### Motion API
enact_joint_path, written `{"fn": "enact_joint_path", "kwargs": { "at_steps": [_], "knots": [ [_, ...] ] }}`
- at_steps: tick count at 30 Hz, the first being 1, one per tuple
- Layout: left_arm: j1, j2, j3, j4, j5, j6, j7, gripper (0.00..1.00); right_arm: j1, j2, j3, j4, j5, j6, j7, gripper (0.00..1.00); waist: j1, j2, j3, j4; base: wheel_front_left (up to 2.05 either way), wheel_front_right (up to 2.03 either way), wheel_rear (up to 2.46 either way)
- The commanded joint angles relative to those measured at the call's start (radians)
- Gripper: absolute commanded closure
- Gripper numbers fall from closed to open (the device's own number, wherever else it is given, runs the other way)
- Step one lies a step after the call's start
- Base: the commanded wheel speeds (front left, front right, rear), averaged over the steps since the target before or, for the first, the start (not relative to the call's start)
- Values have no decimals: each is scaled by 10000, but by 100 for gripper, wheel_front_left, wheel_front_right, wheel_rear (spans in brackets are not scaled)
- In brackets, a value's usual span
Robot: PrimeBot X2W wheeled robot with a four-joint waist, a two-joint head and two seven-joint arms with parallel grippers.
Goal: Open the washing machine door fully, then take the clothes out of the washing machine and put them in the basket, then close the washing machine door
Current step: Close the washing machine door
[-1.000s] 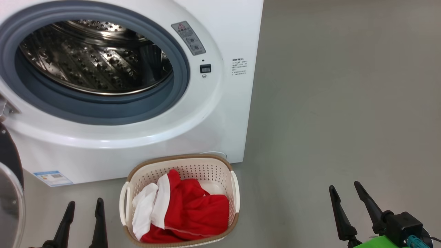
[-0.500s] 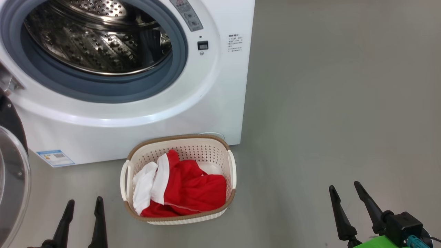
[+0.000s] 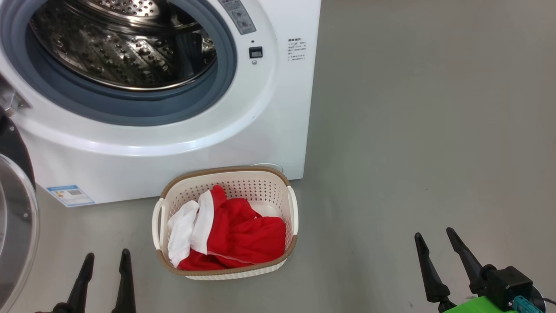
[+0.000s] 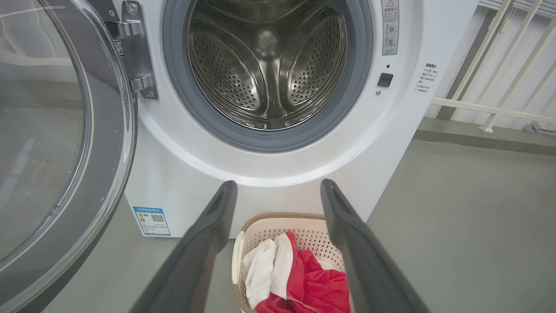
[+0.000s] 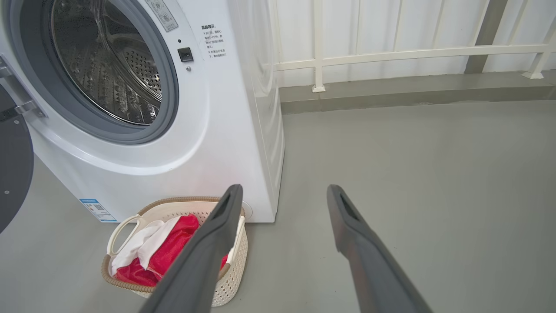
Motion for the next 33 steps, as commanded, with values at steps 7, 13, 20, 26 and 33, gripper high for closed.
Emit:
{"fn": "enact_joint_path", "kwargs": {
  "at_steps": [7, 13, 20, 26, 33],
  "knots": [
    [-387, 58, 281, 70, -110, -56, -49, 0, -201, -119, 338, -212, -253, 63, -65, 0, 0, 0, -73, 736, 0, 0, 0],
    [-274, 57, 208, 337, -478, -52, -49, 0, -239, -212, 519, -117, -346, 63, -65, 0, 0, 0, -165, 1740, 0, 0, 0],
    [-83, 57, -68, 461, -779, 128, -49, 0, -251, -377, 729, -37, -342, 63, -65, 0, 0, 0, -248, 2835, 0, 0, 0],
    [65, 57, -394, 551, -1015, 356, -49, 0, -193, -521, 876, 55, -309, 63, -65, 0, 0, 0, -315, 3915, 0, 0, 0],
    [224, 57, -806, 516, -1276, 575, -49, 0, -143, -584, 949, 105, -273, 63, -65, 0, 0, 0, -395, 4960, 0, 0, 0]
  ]
}}
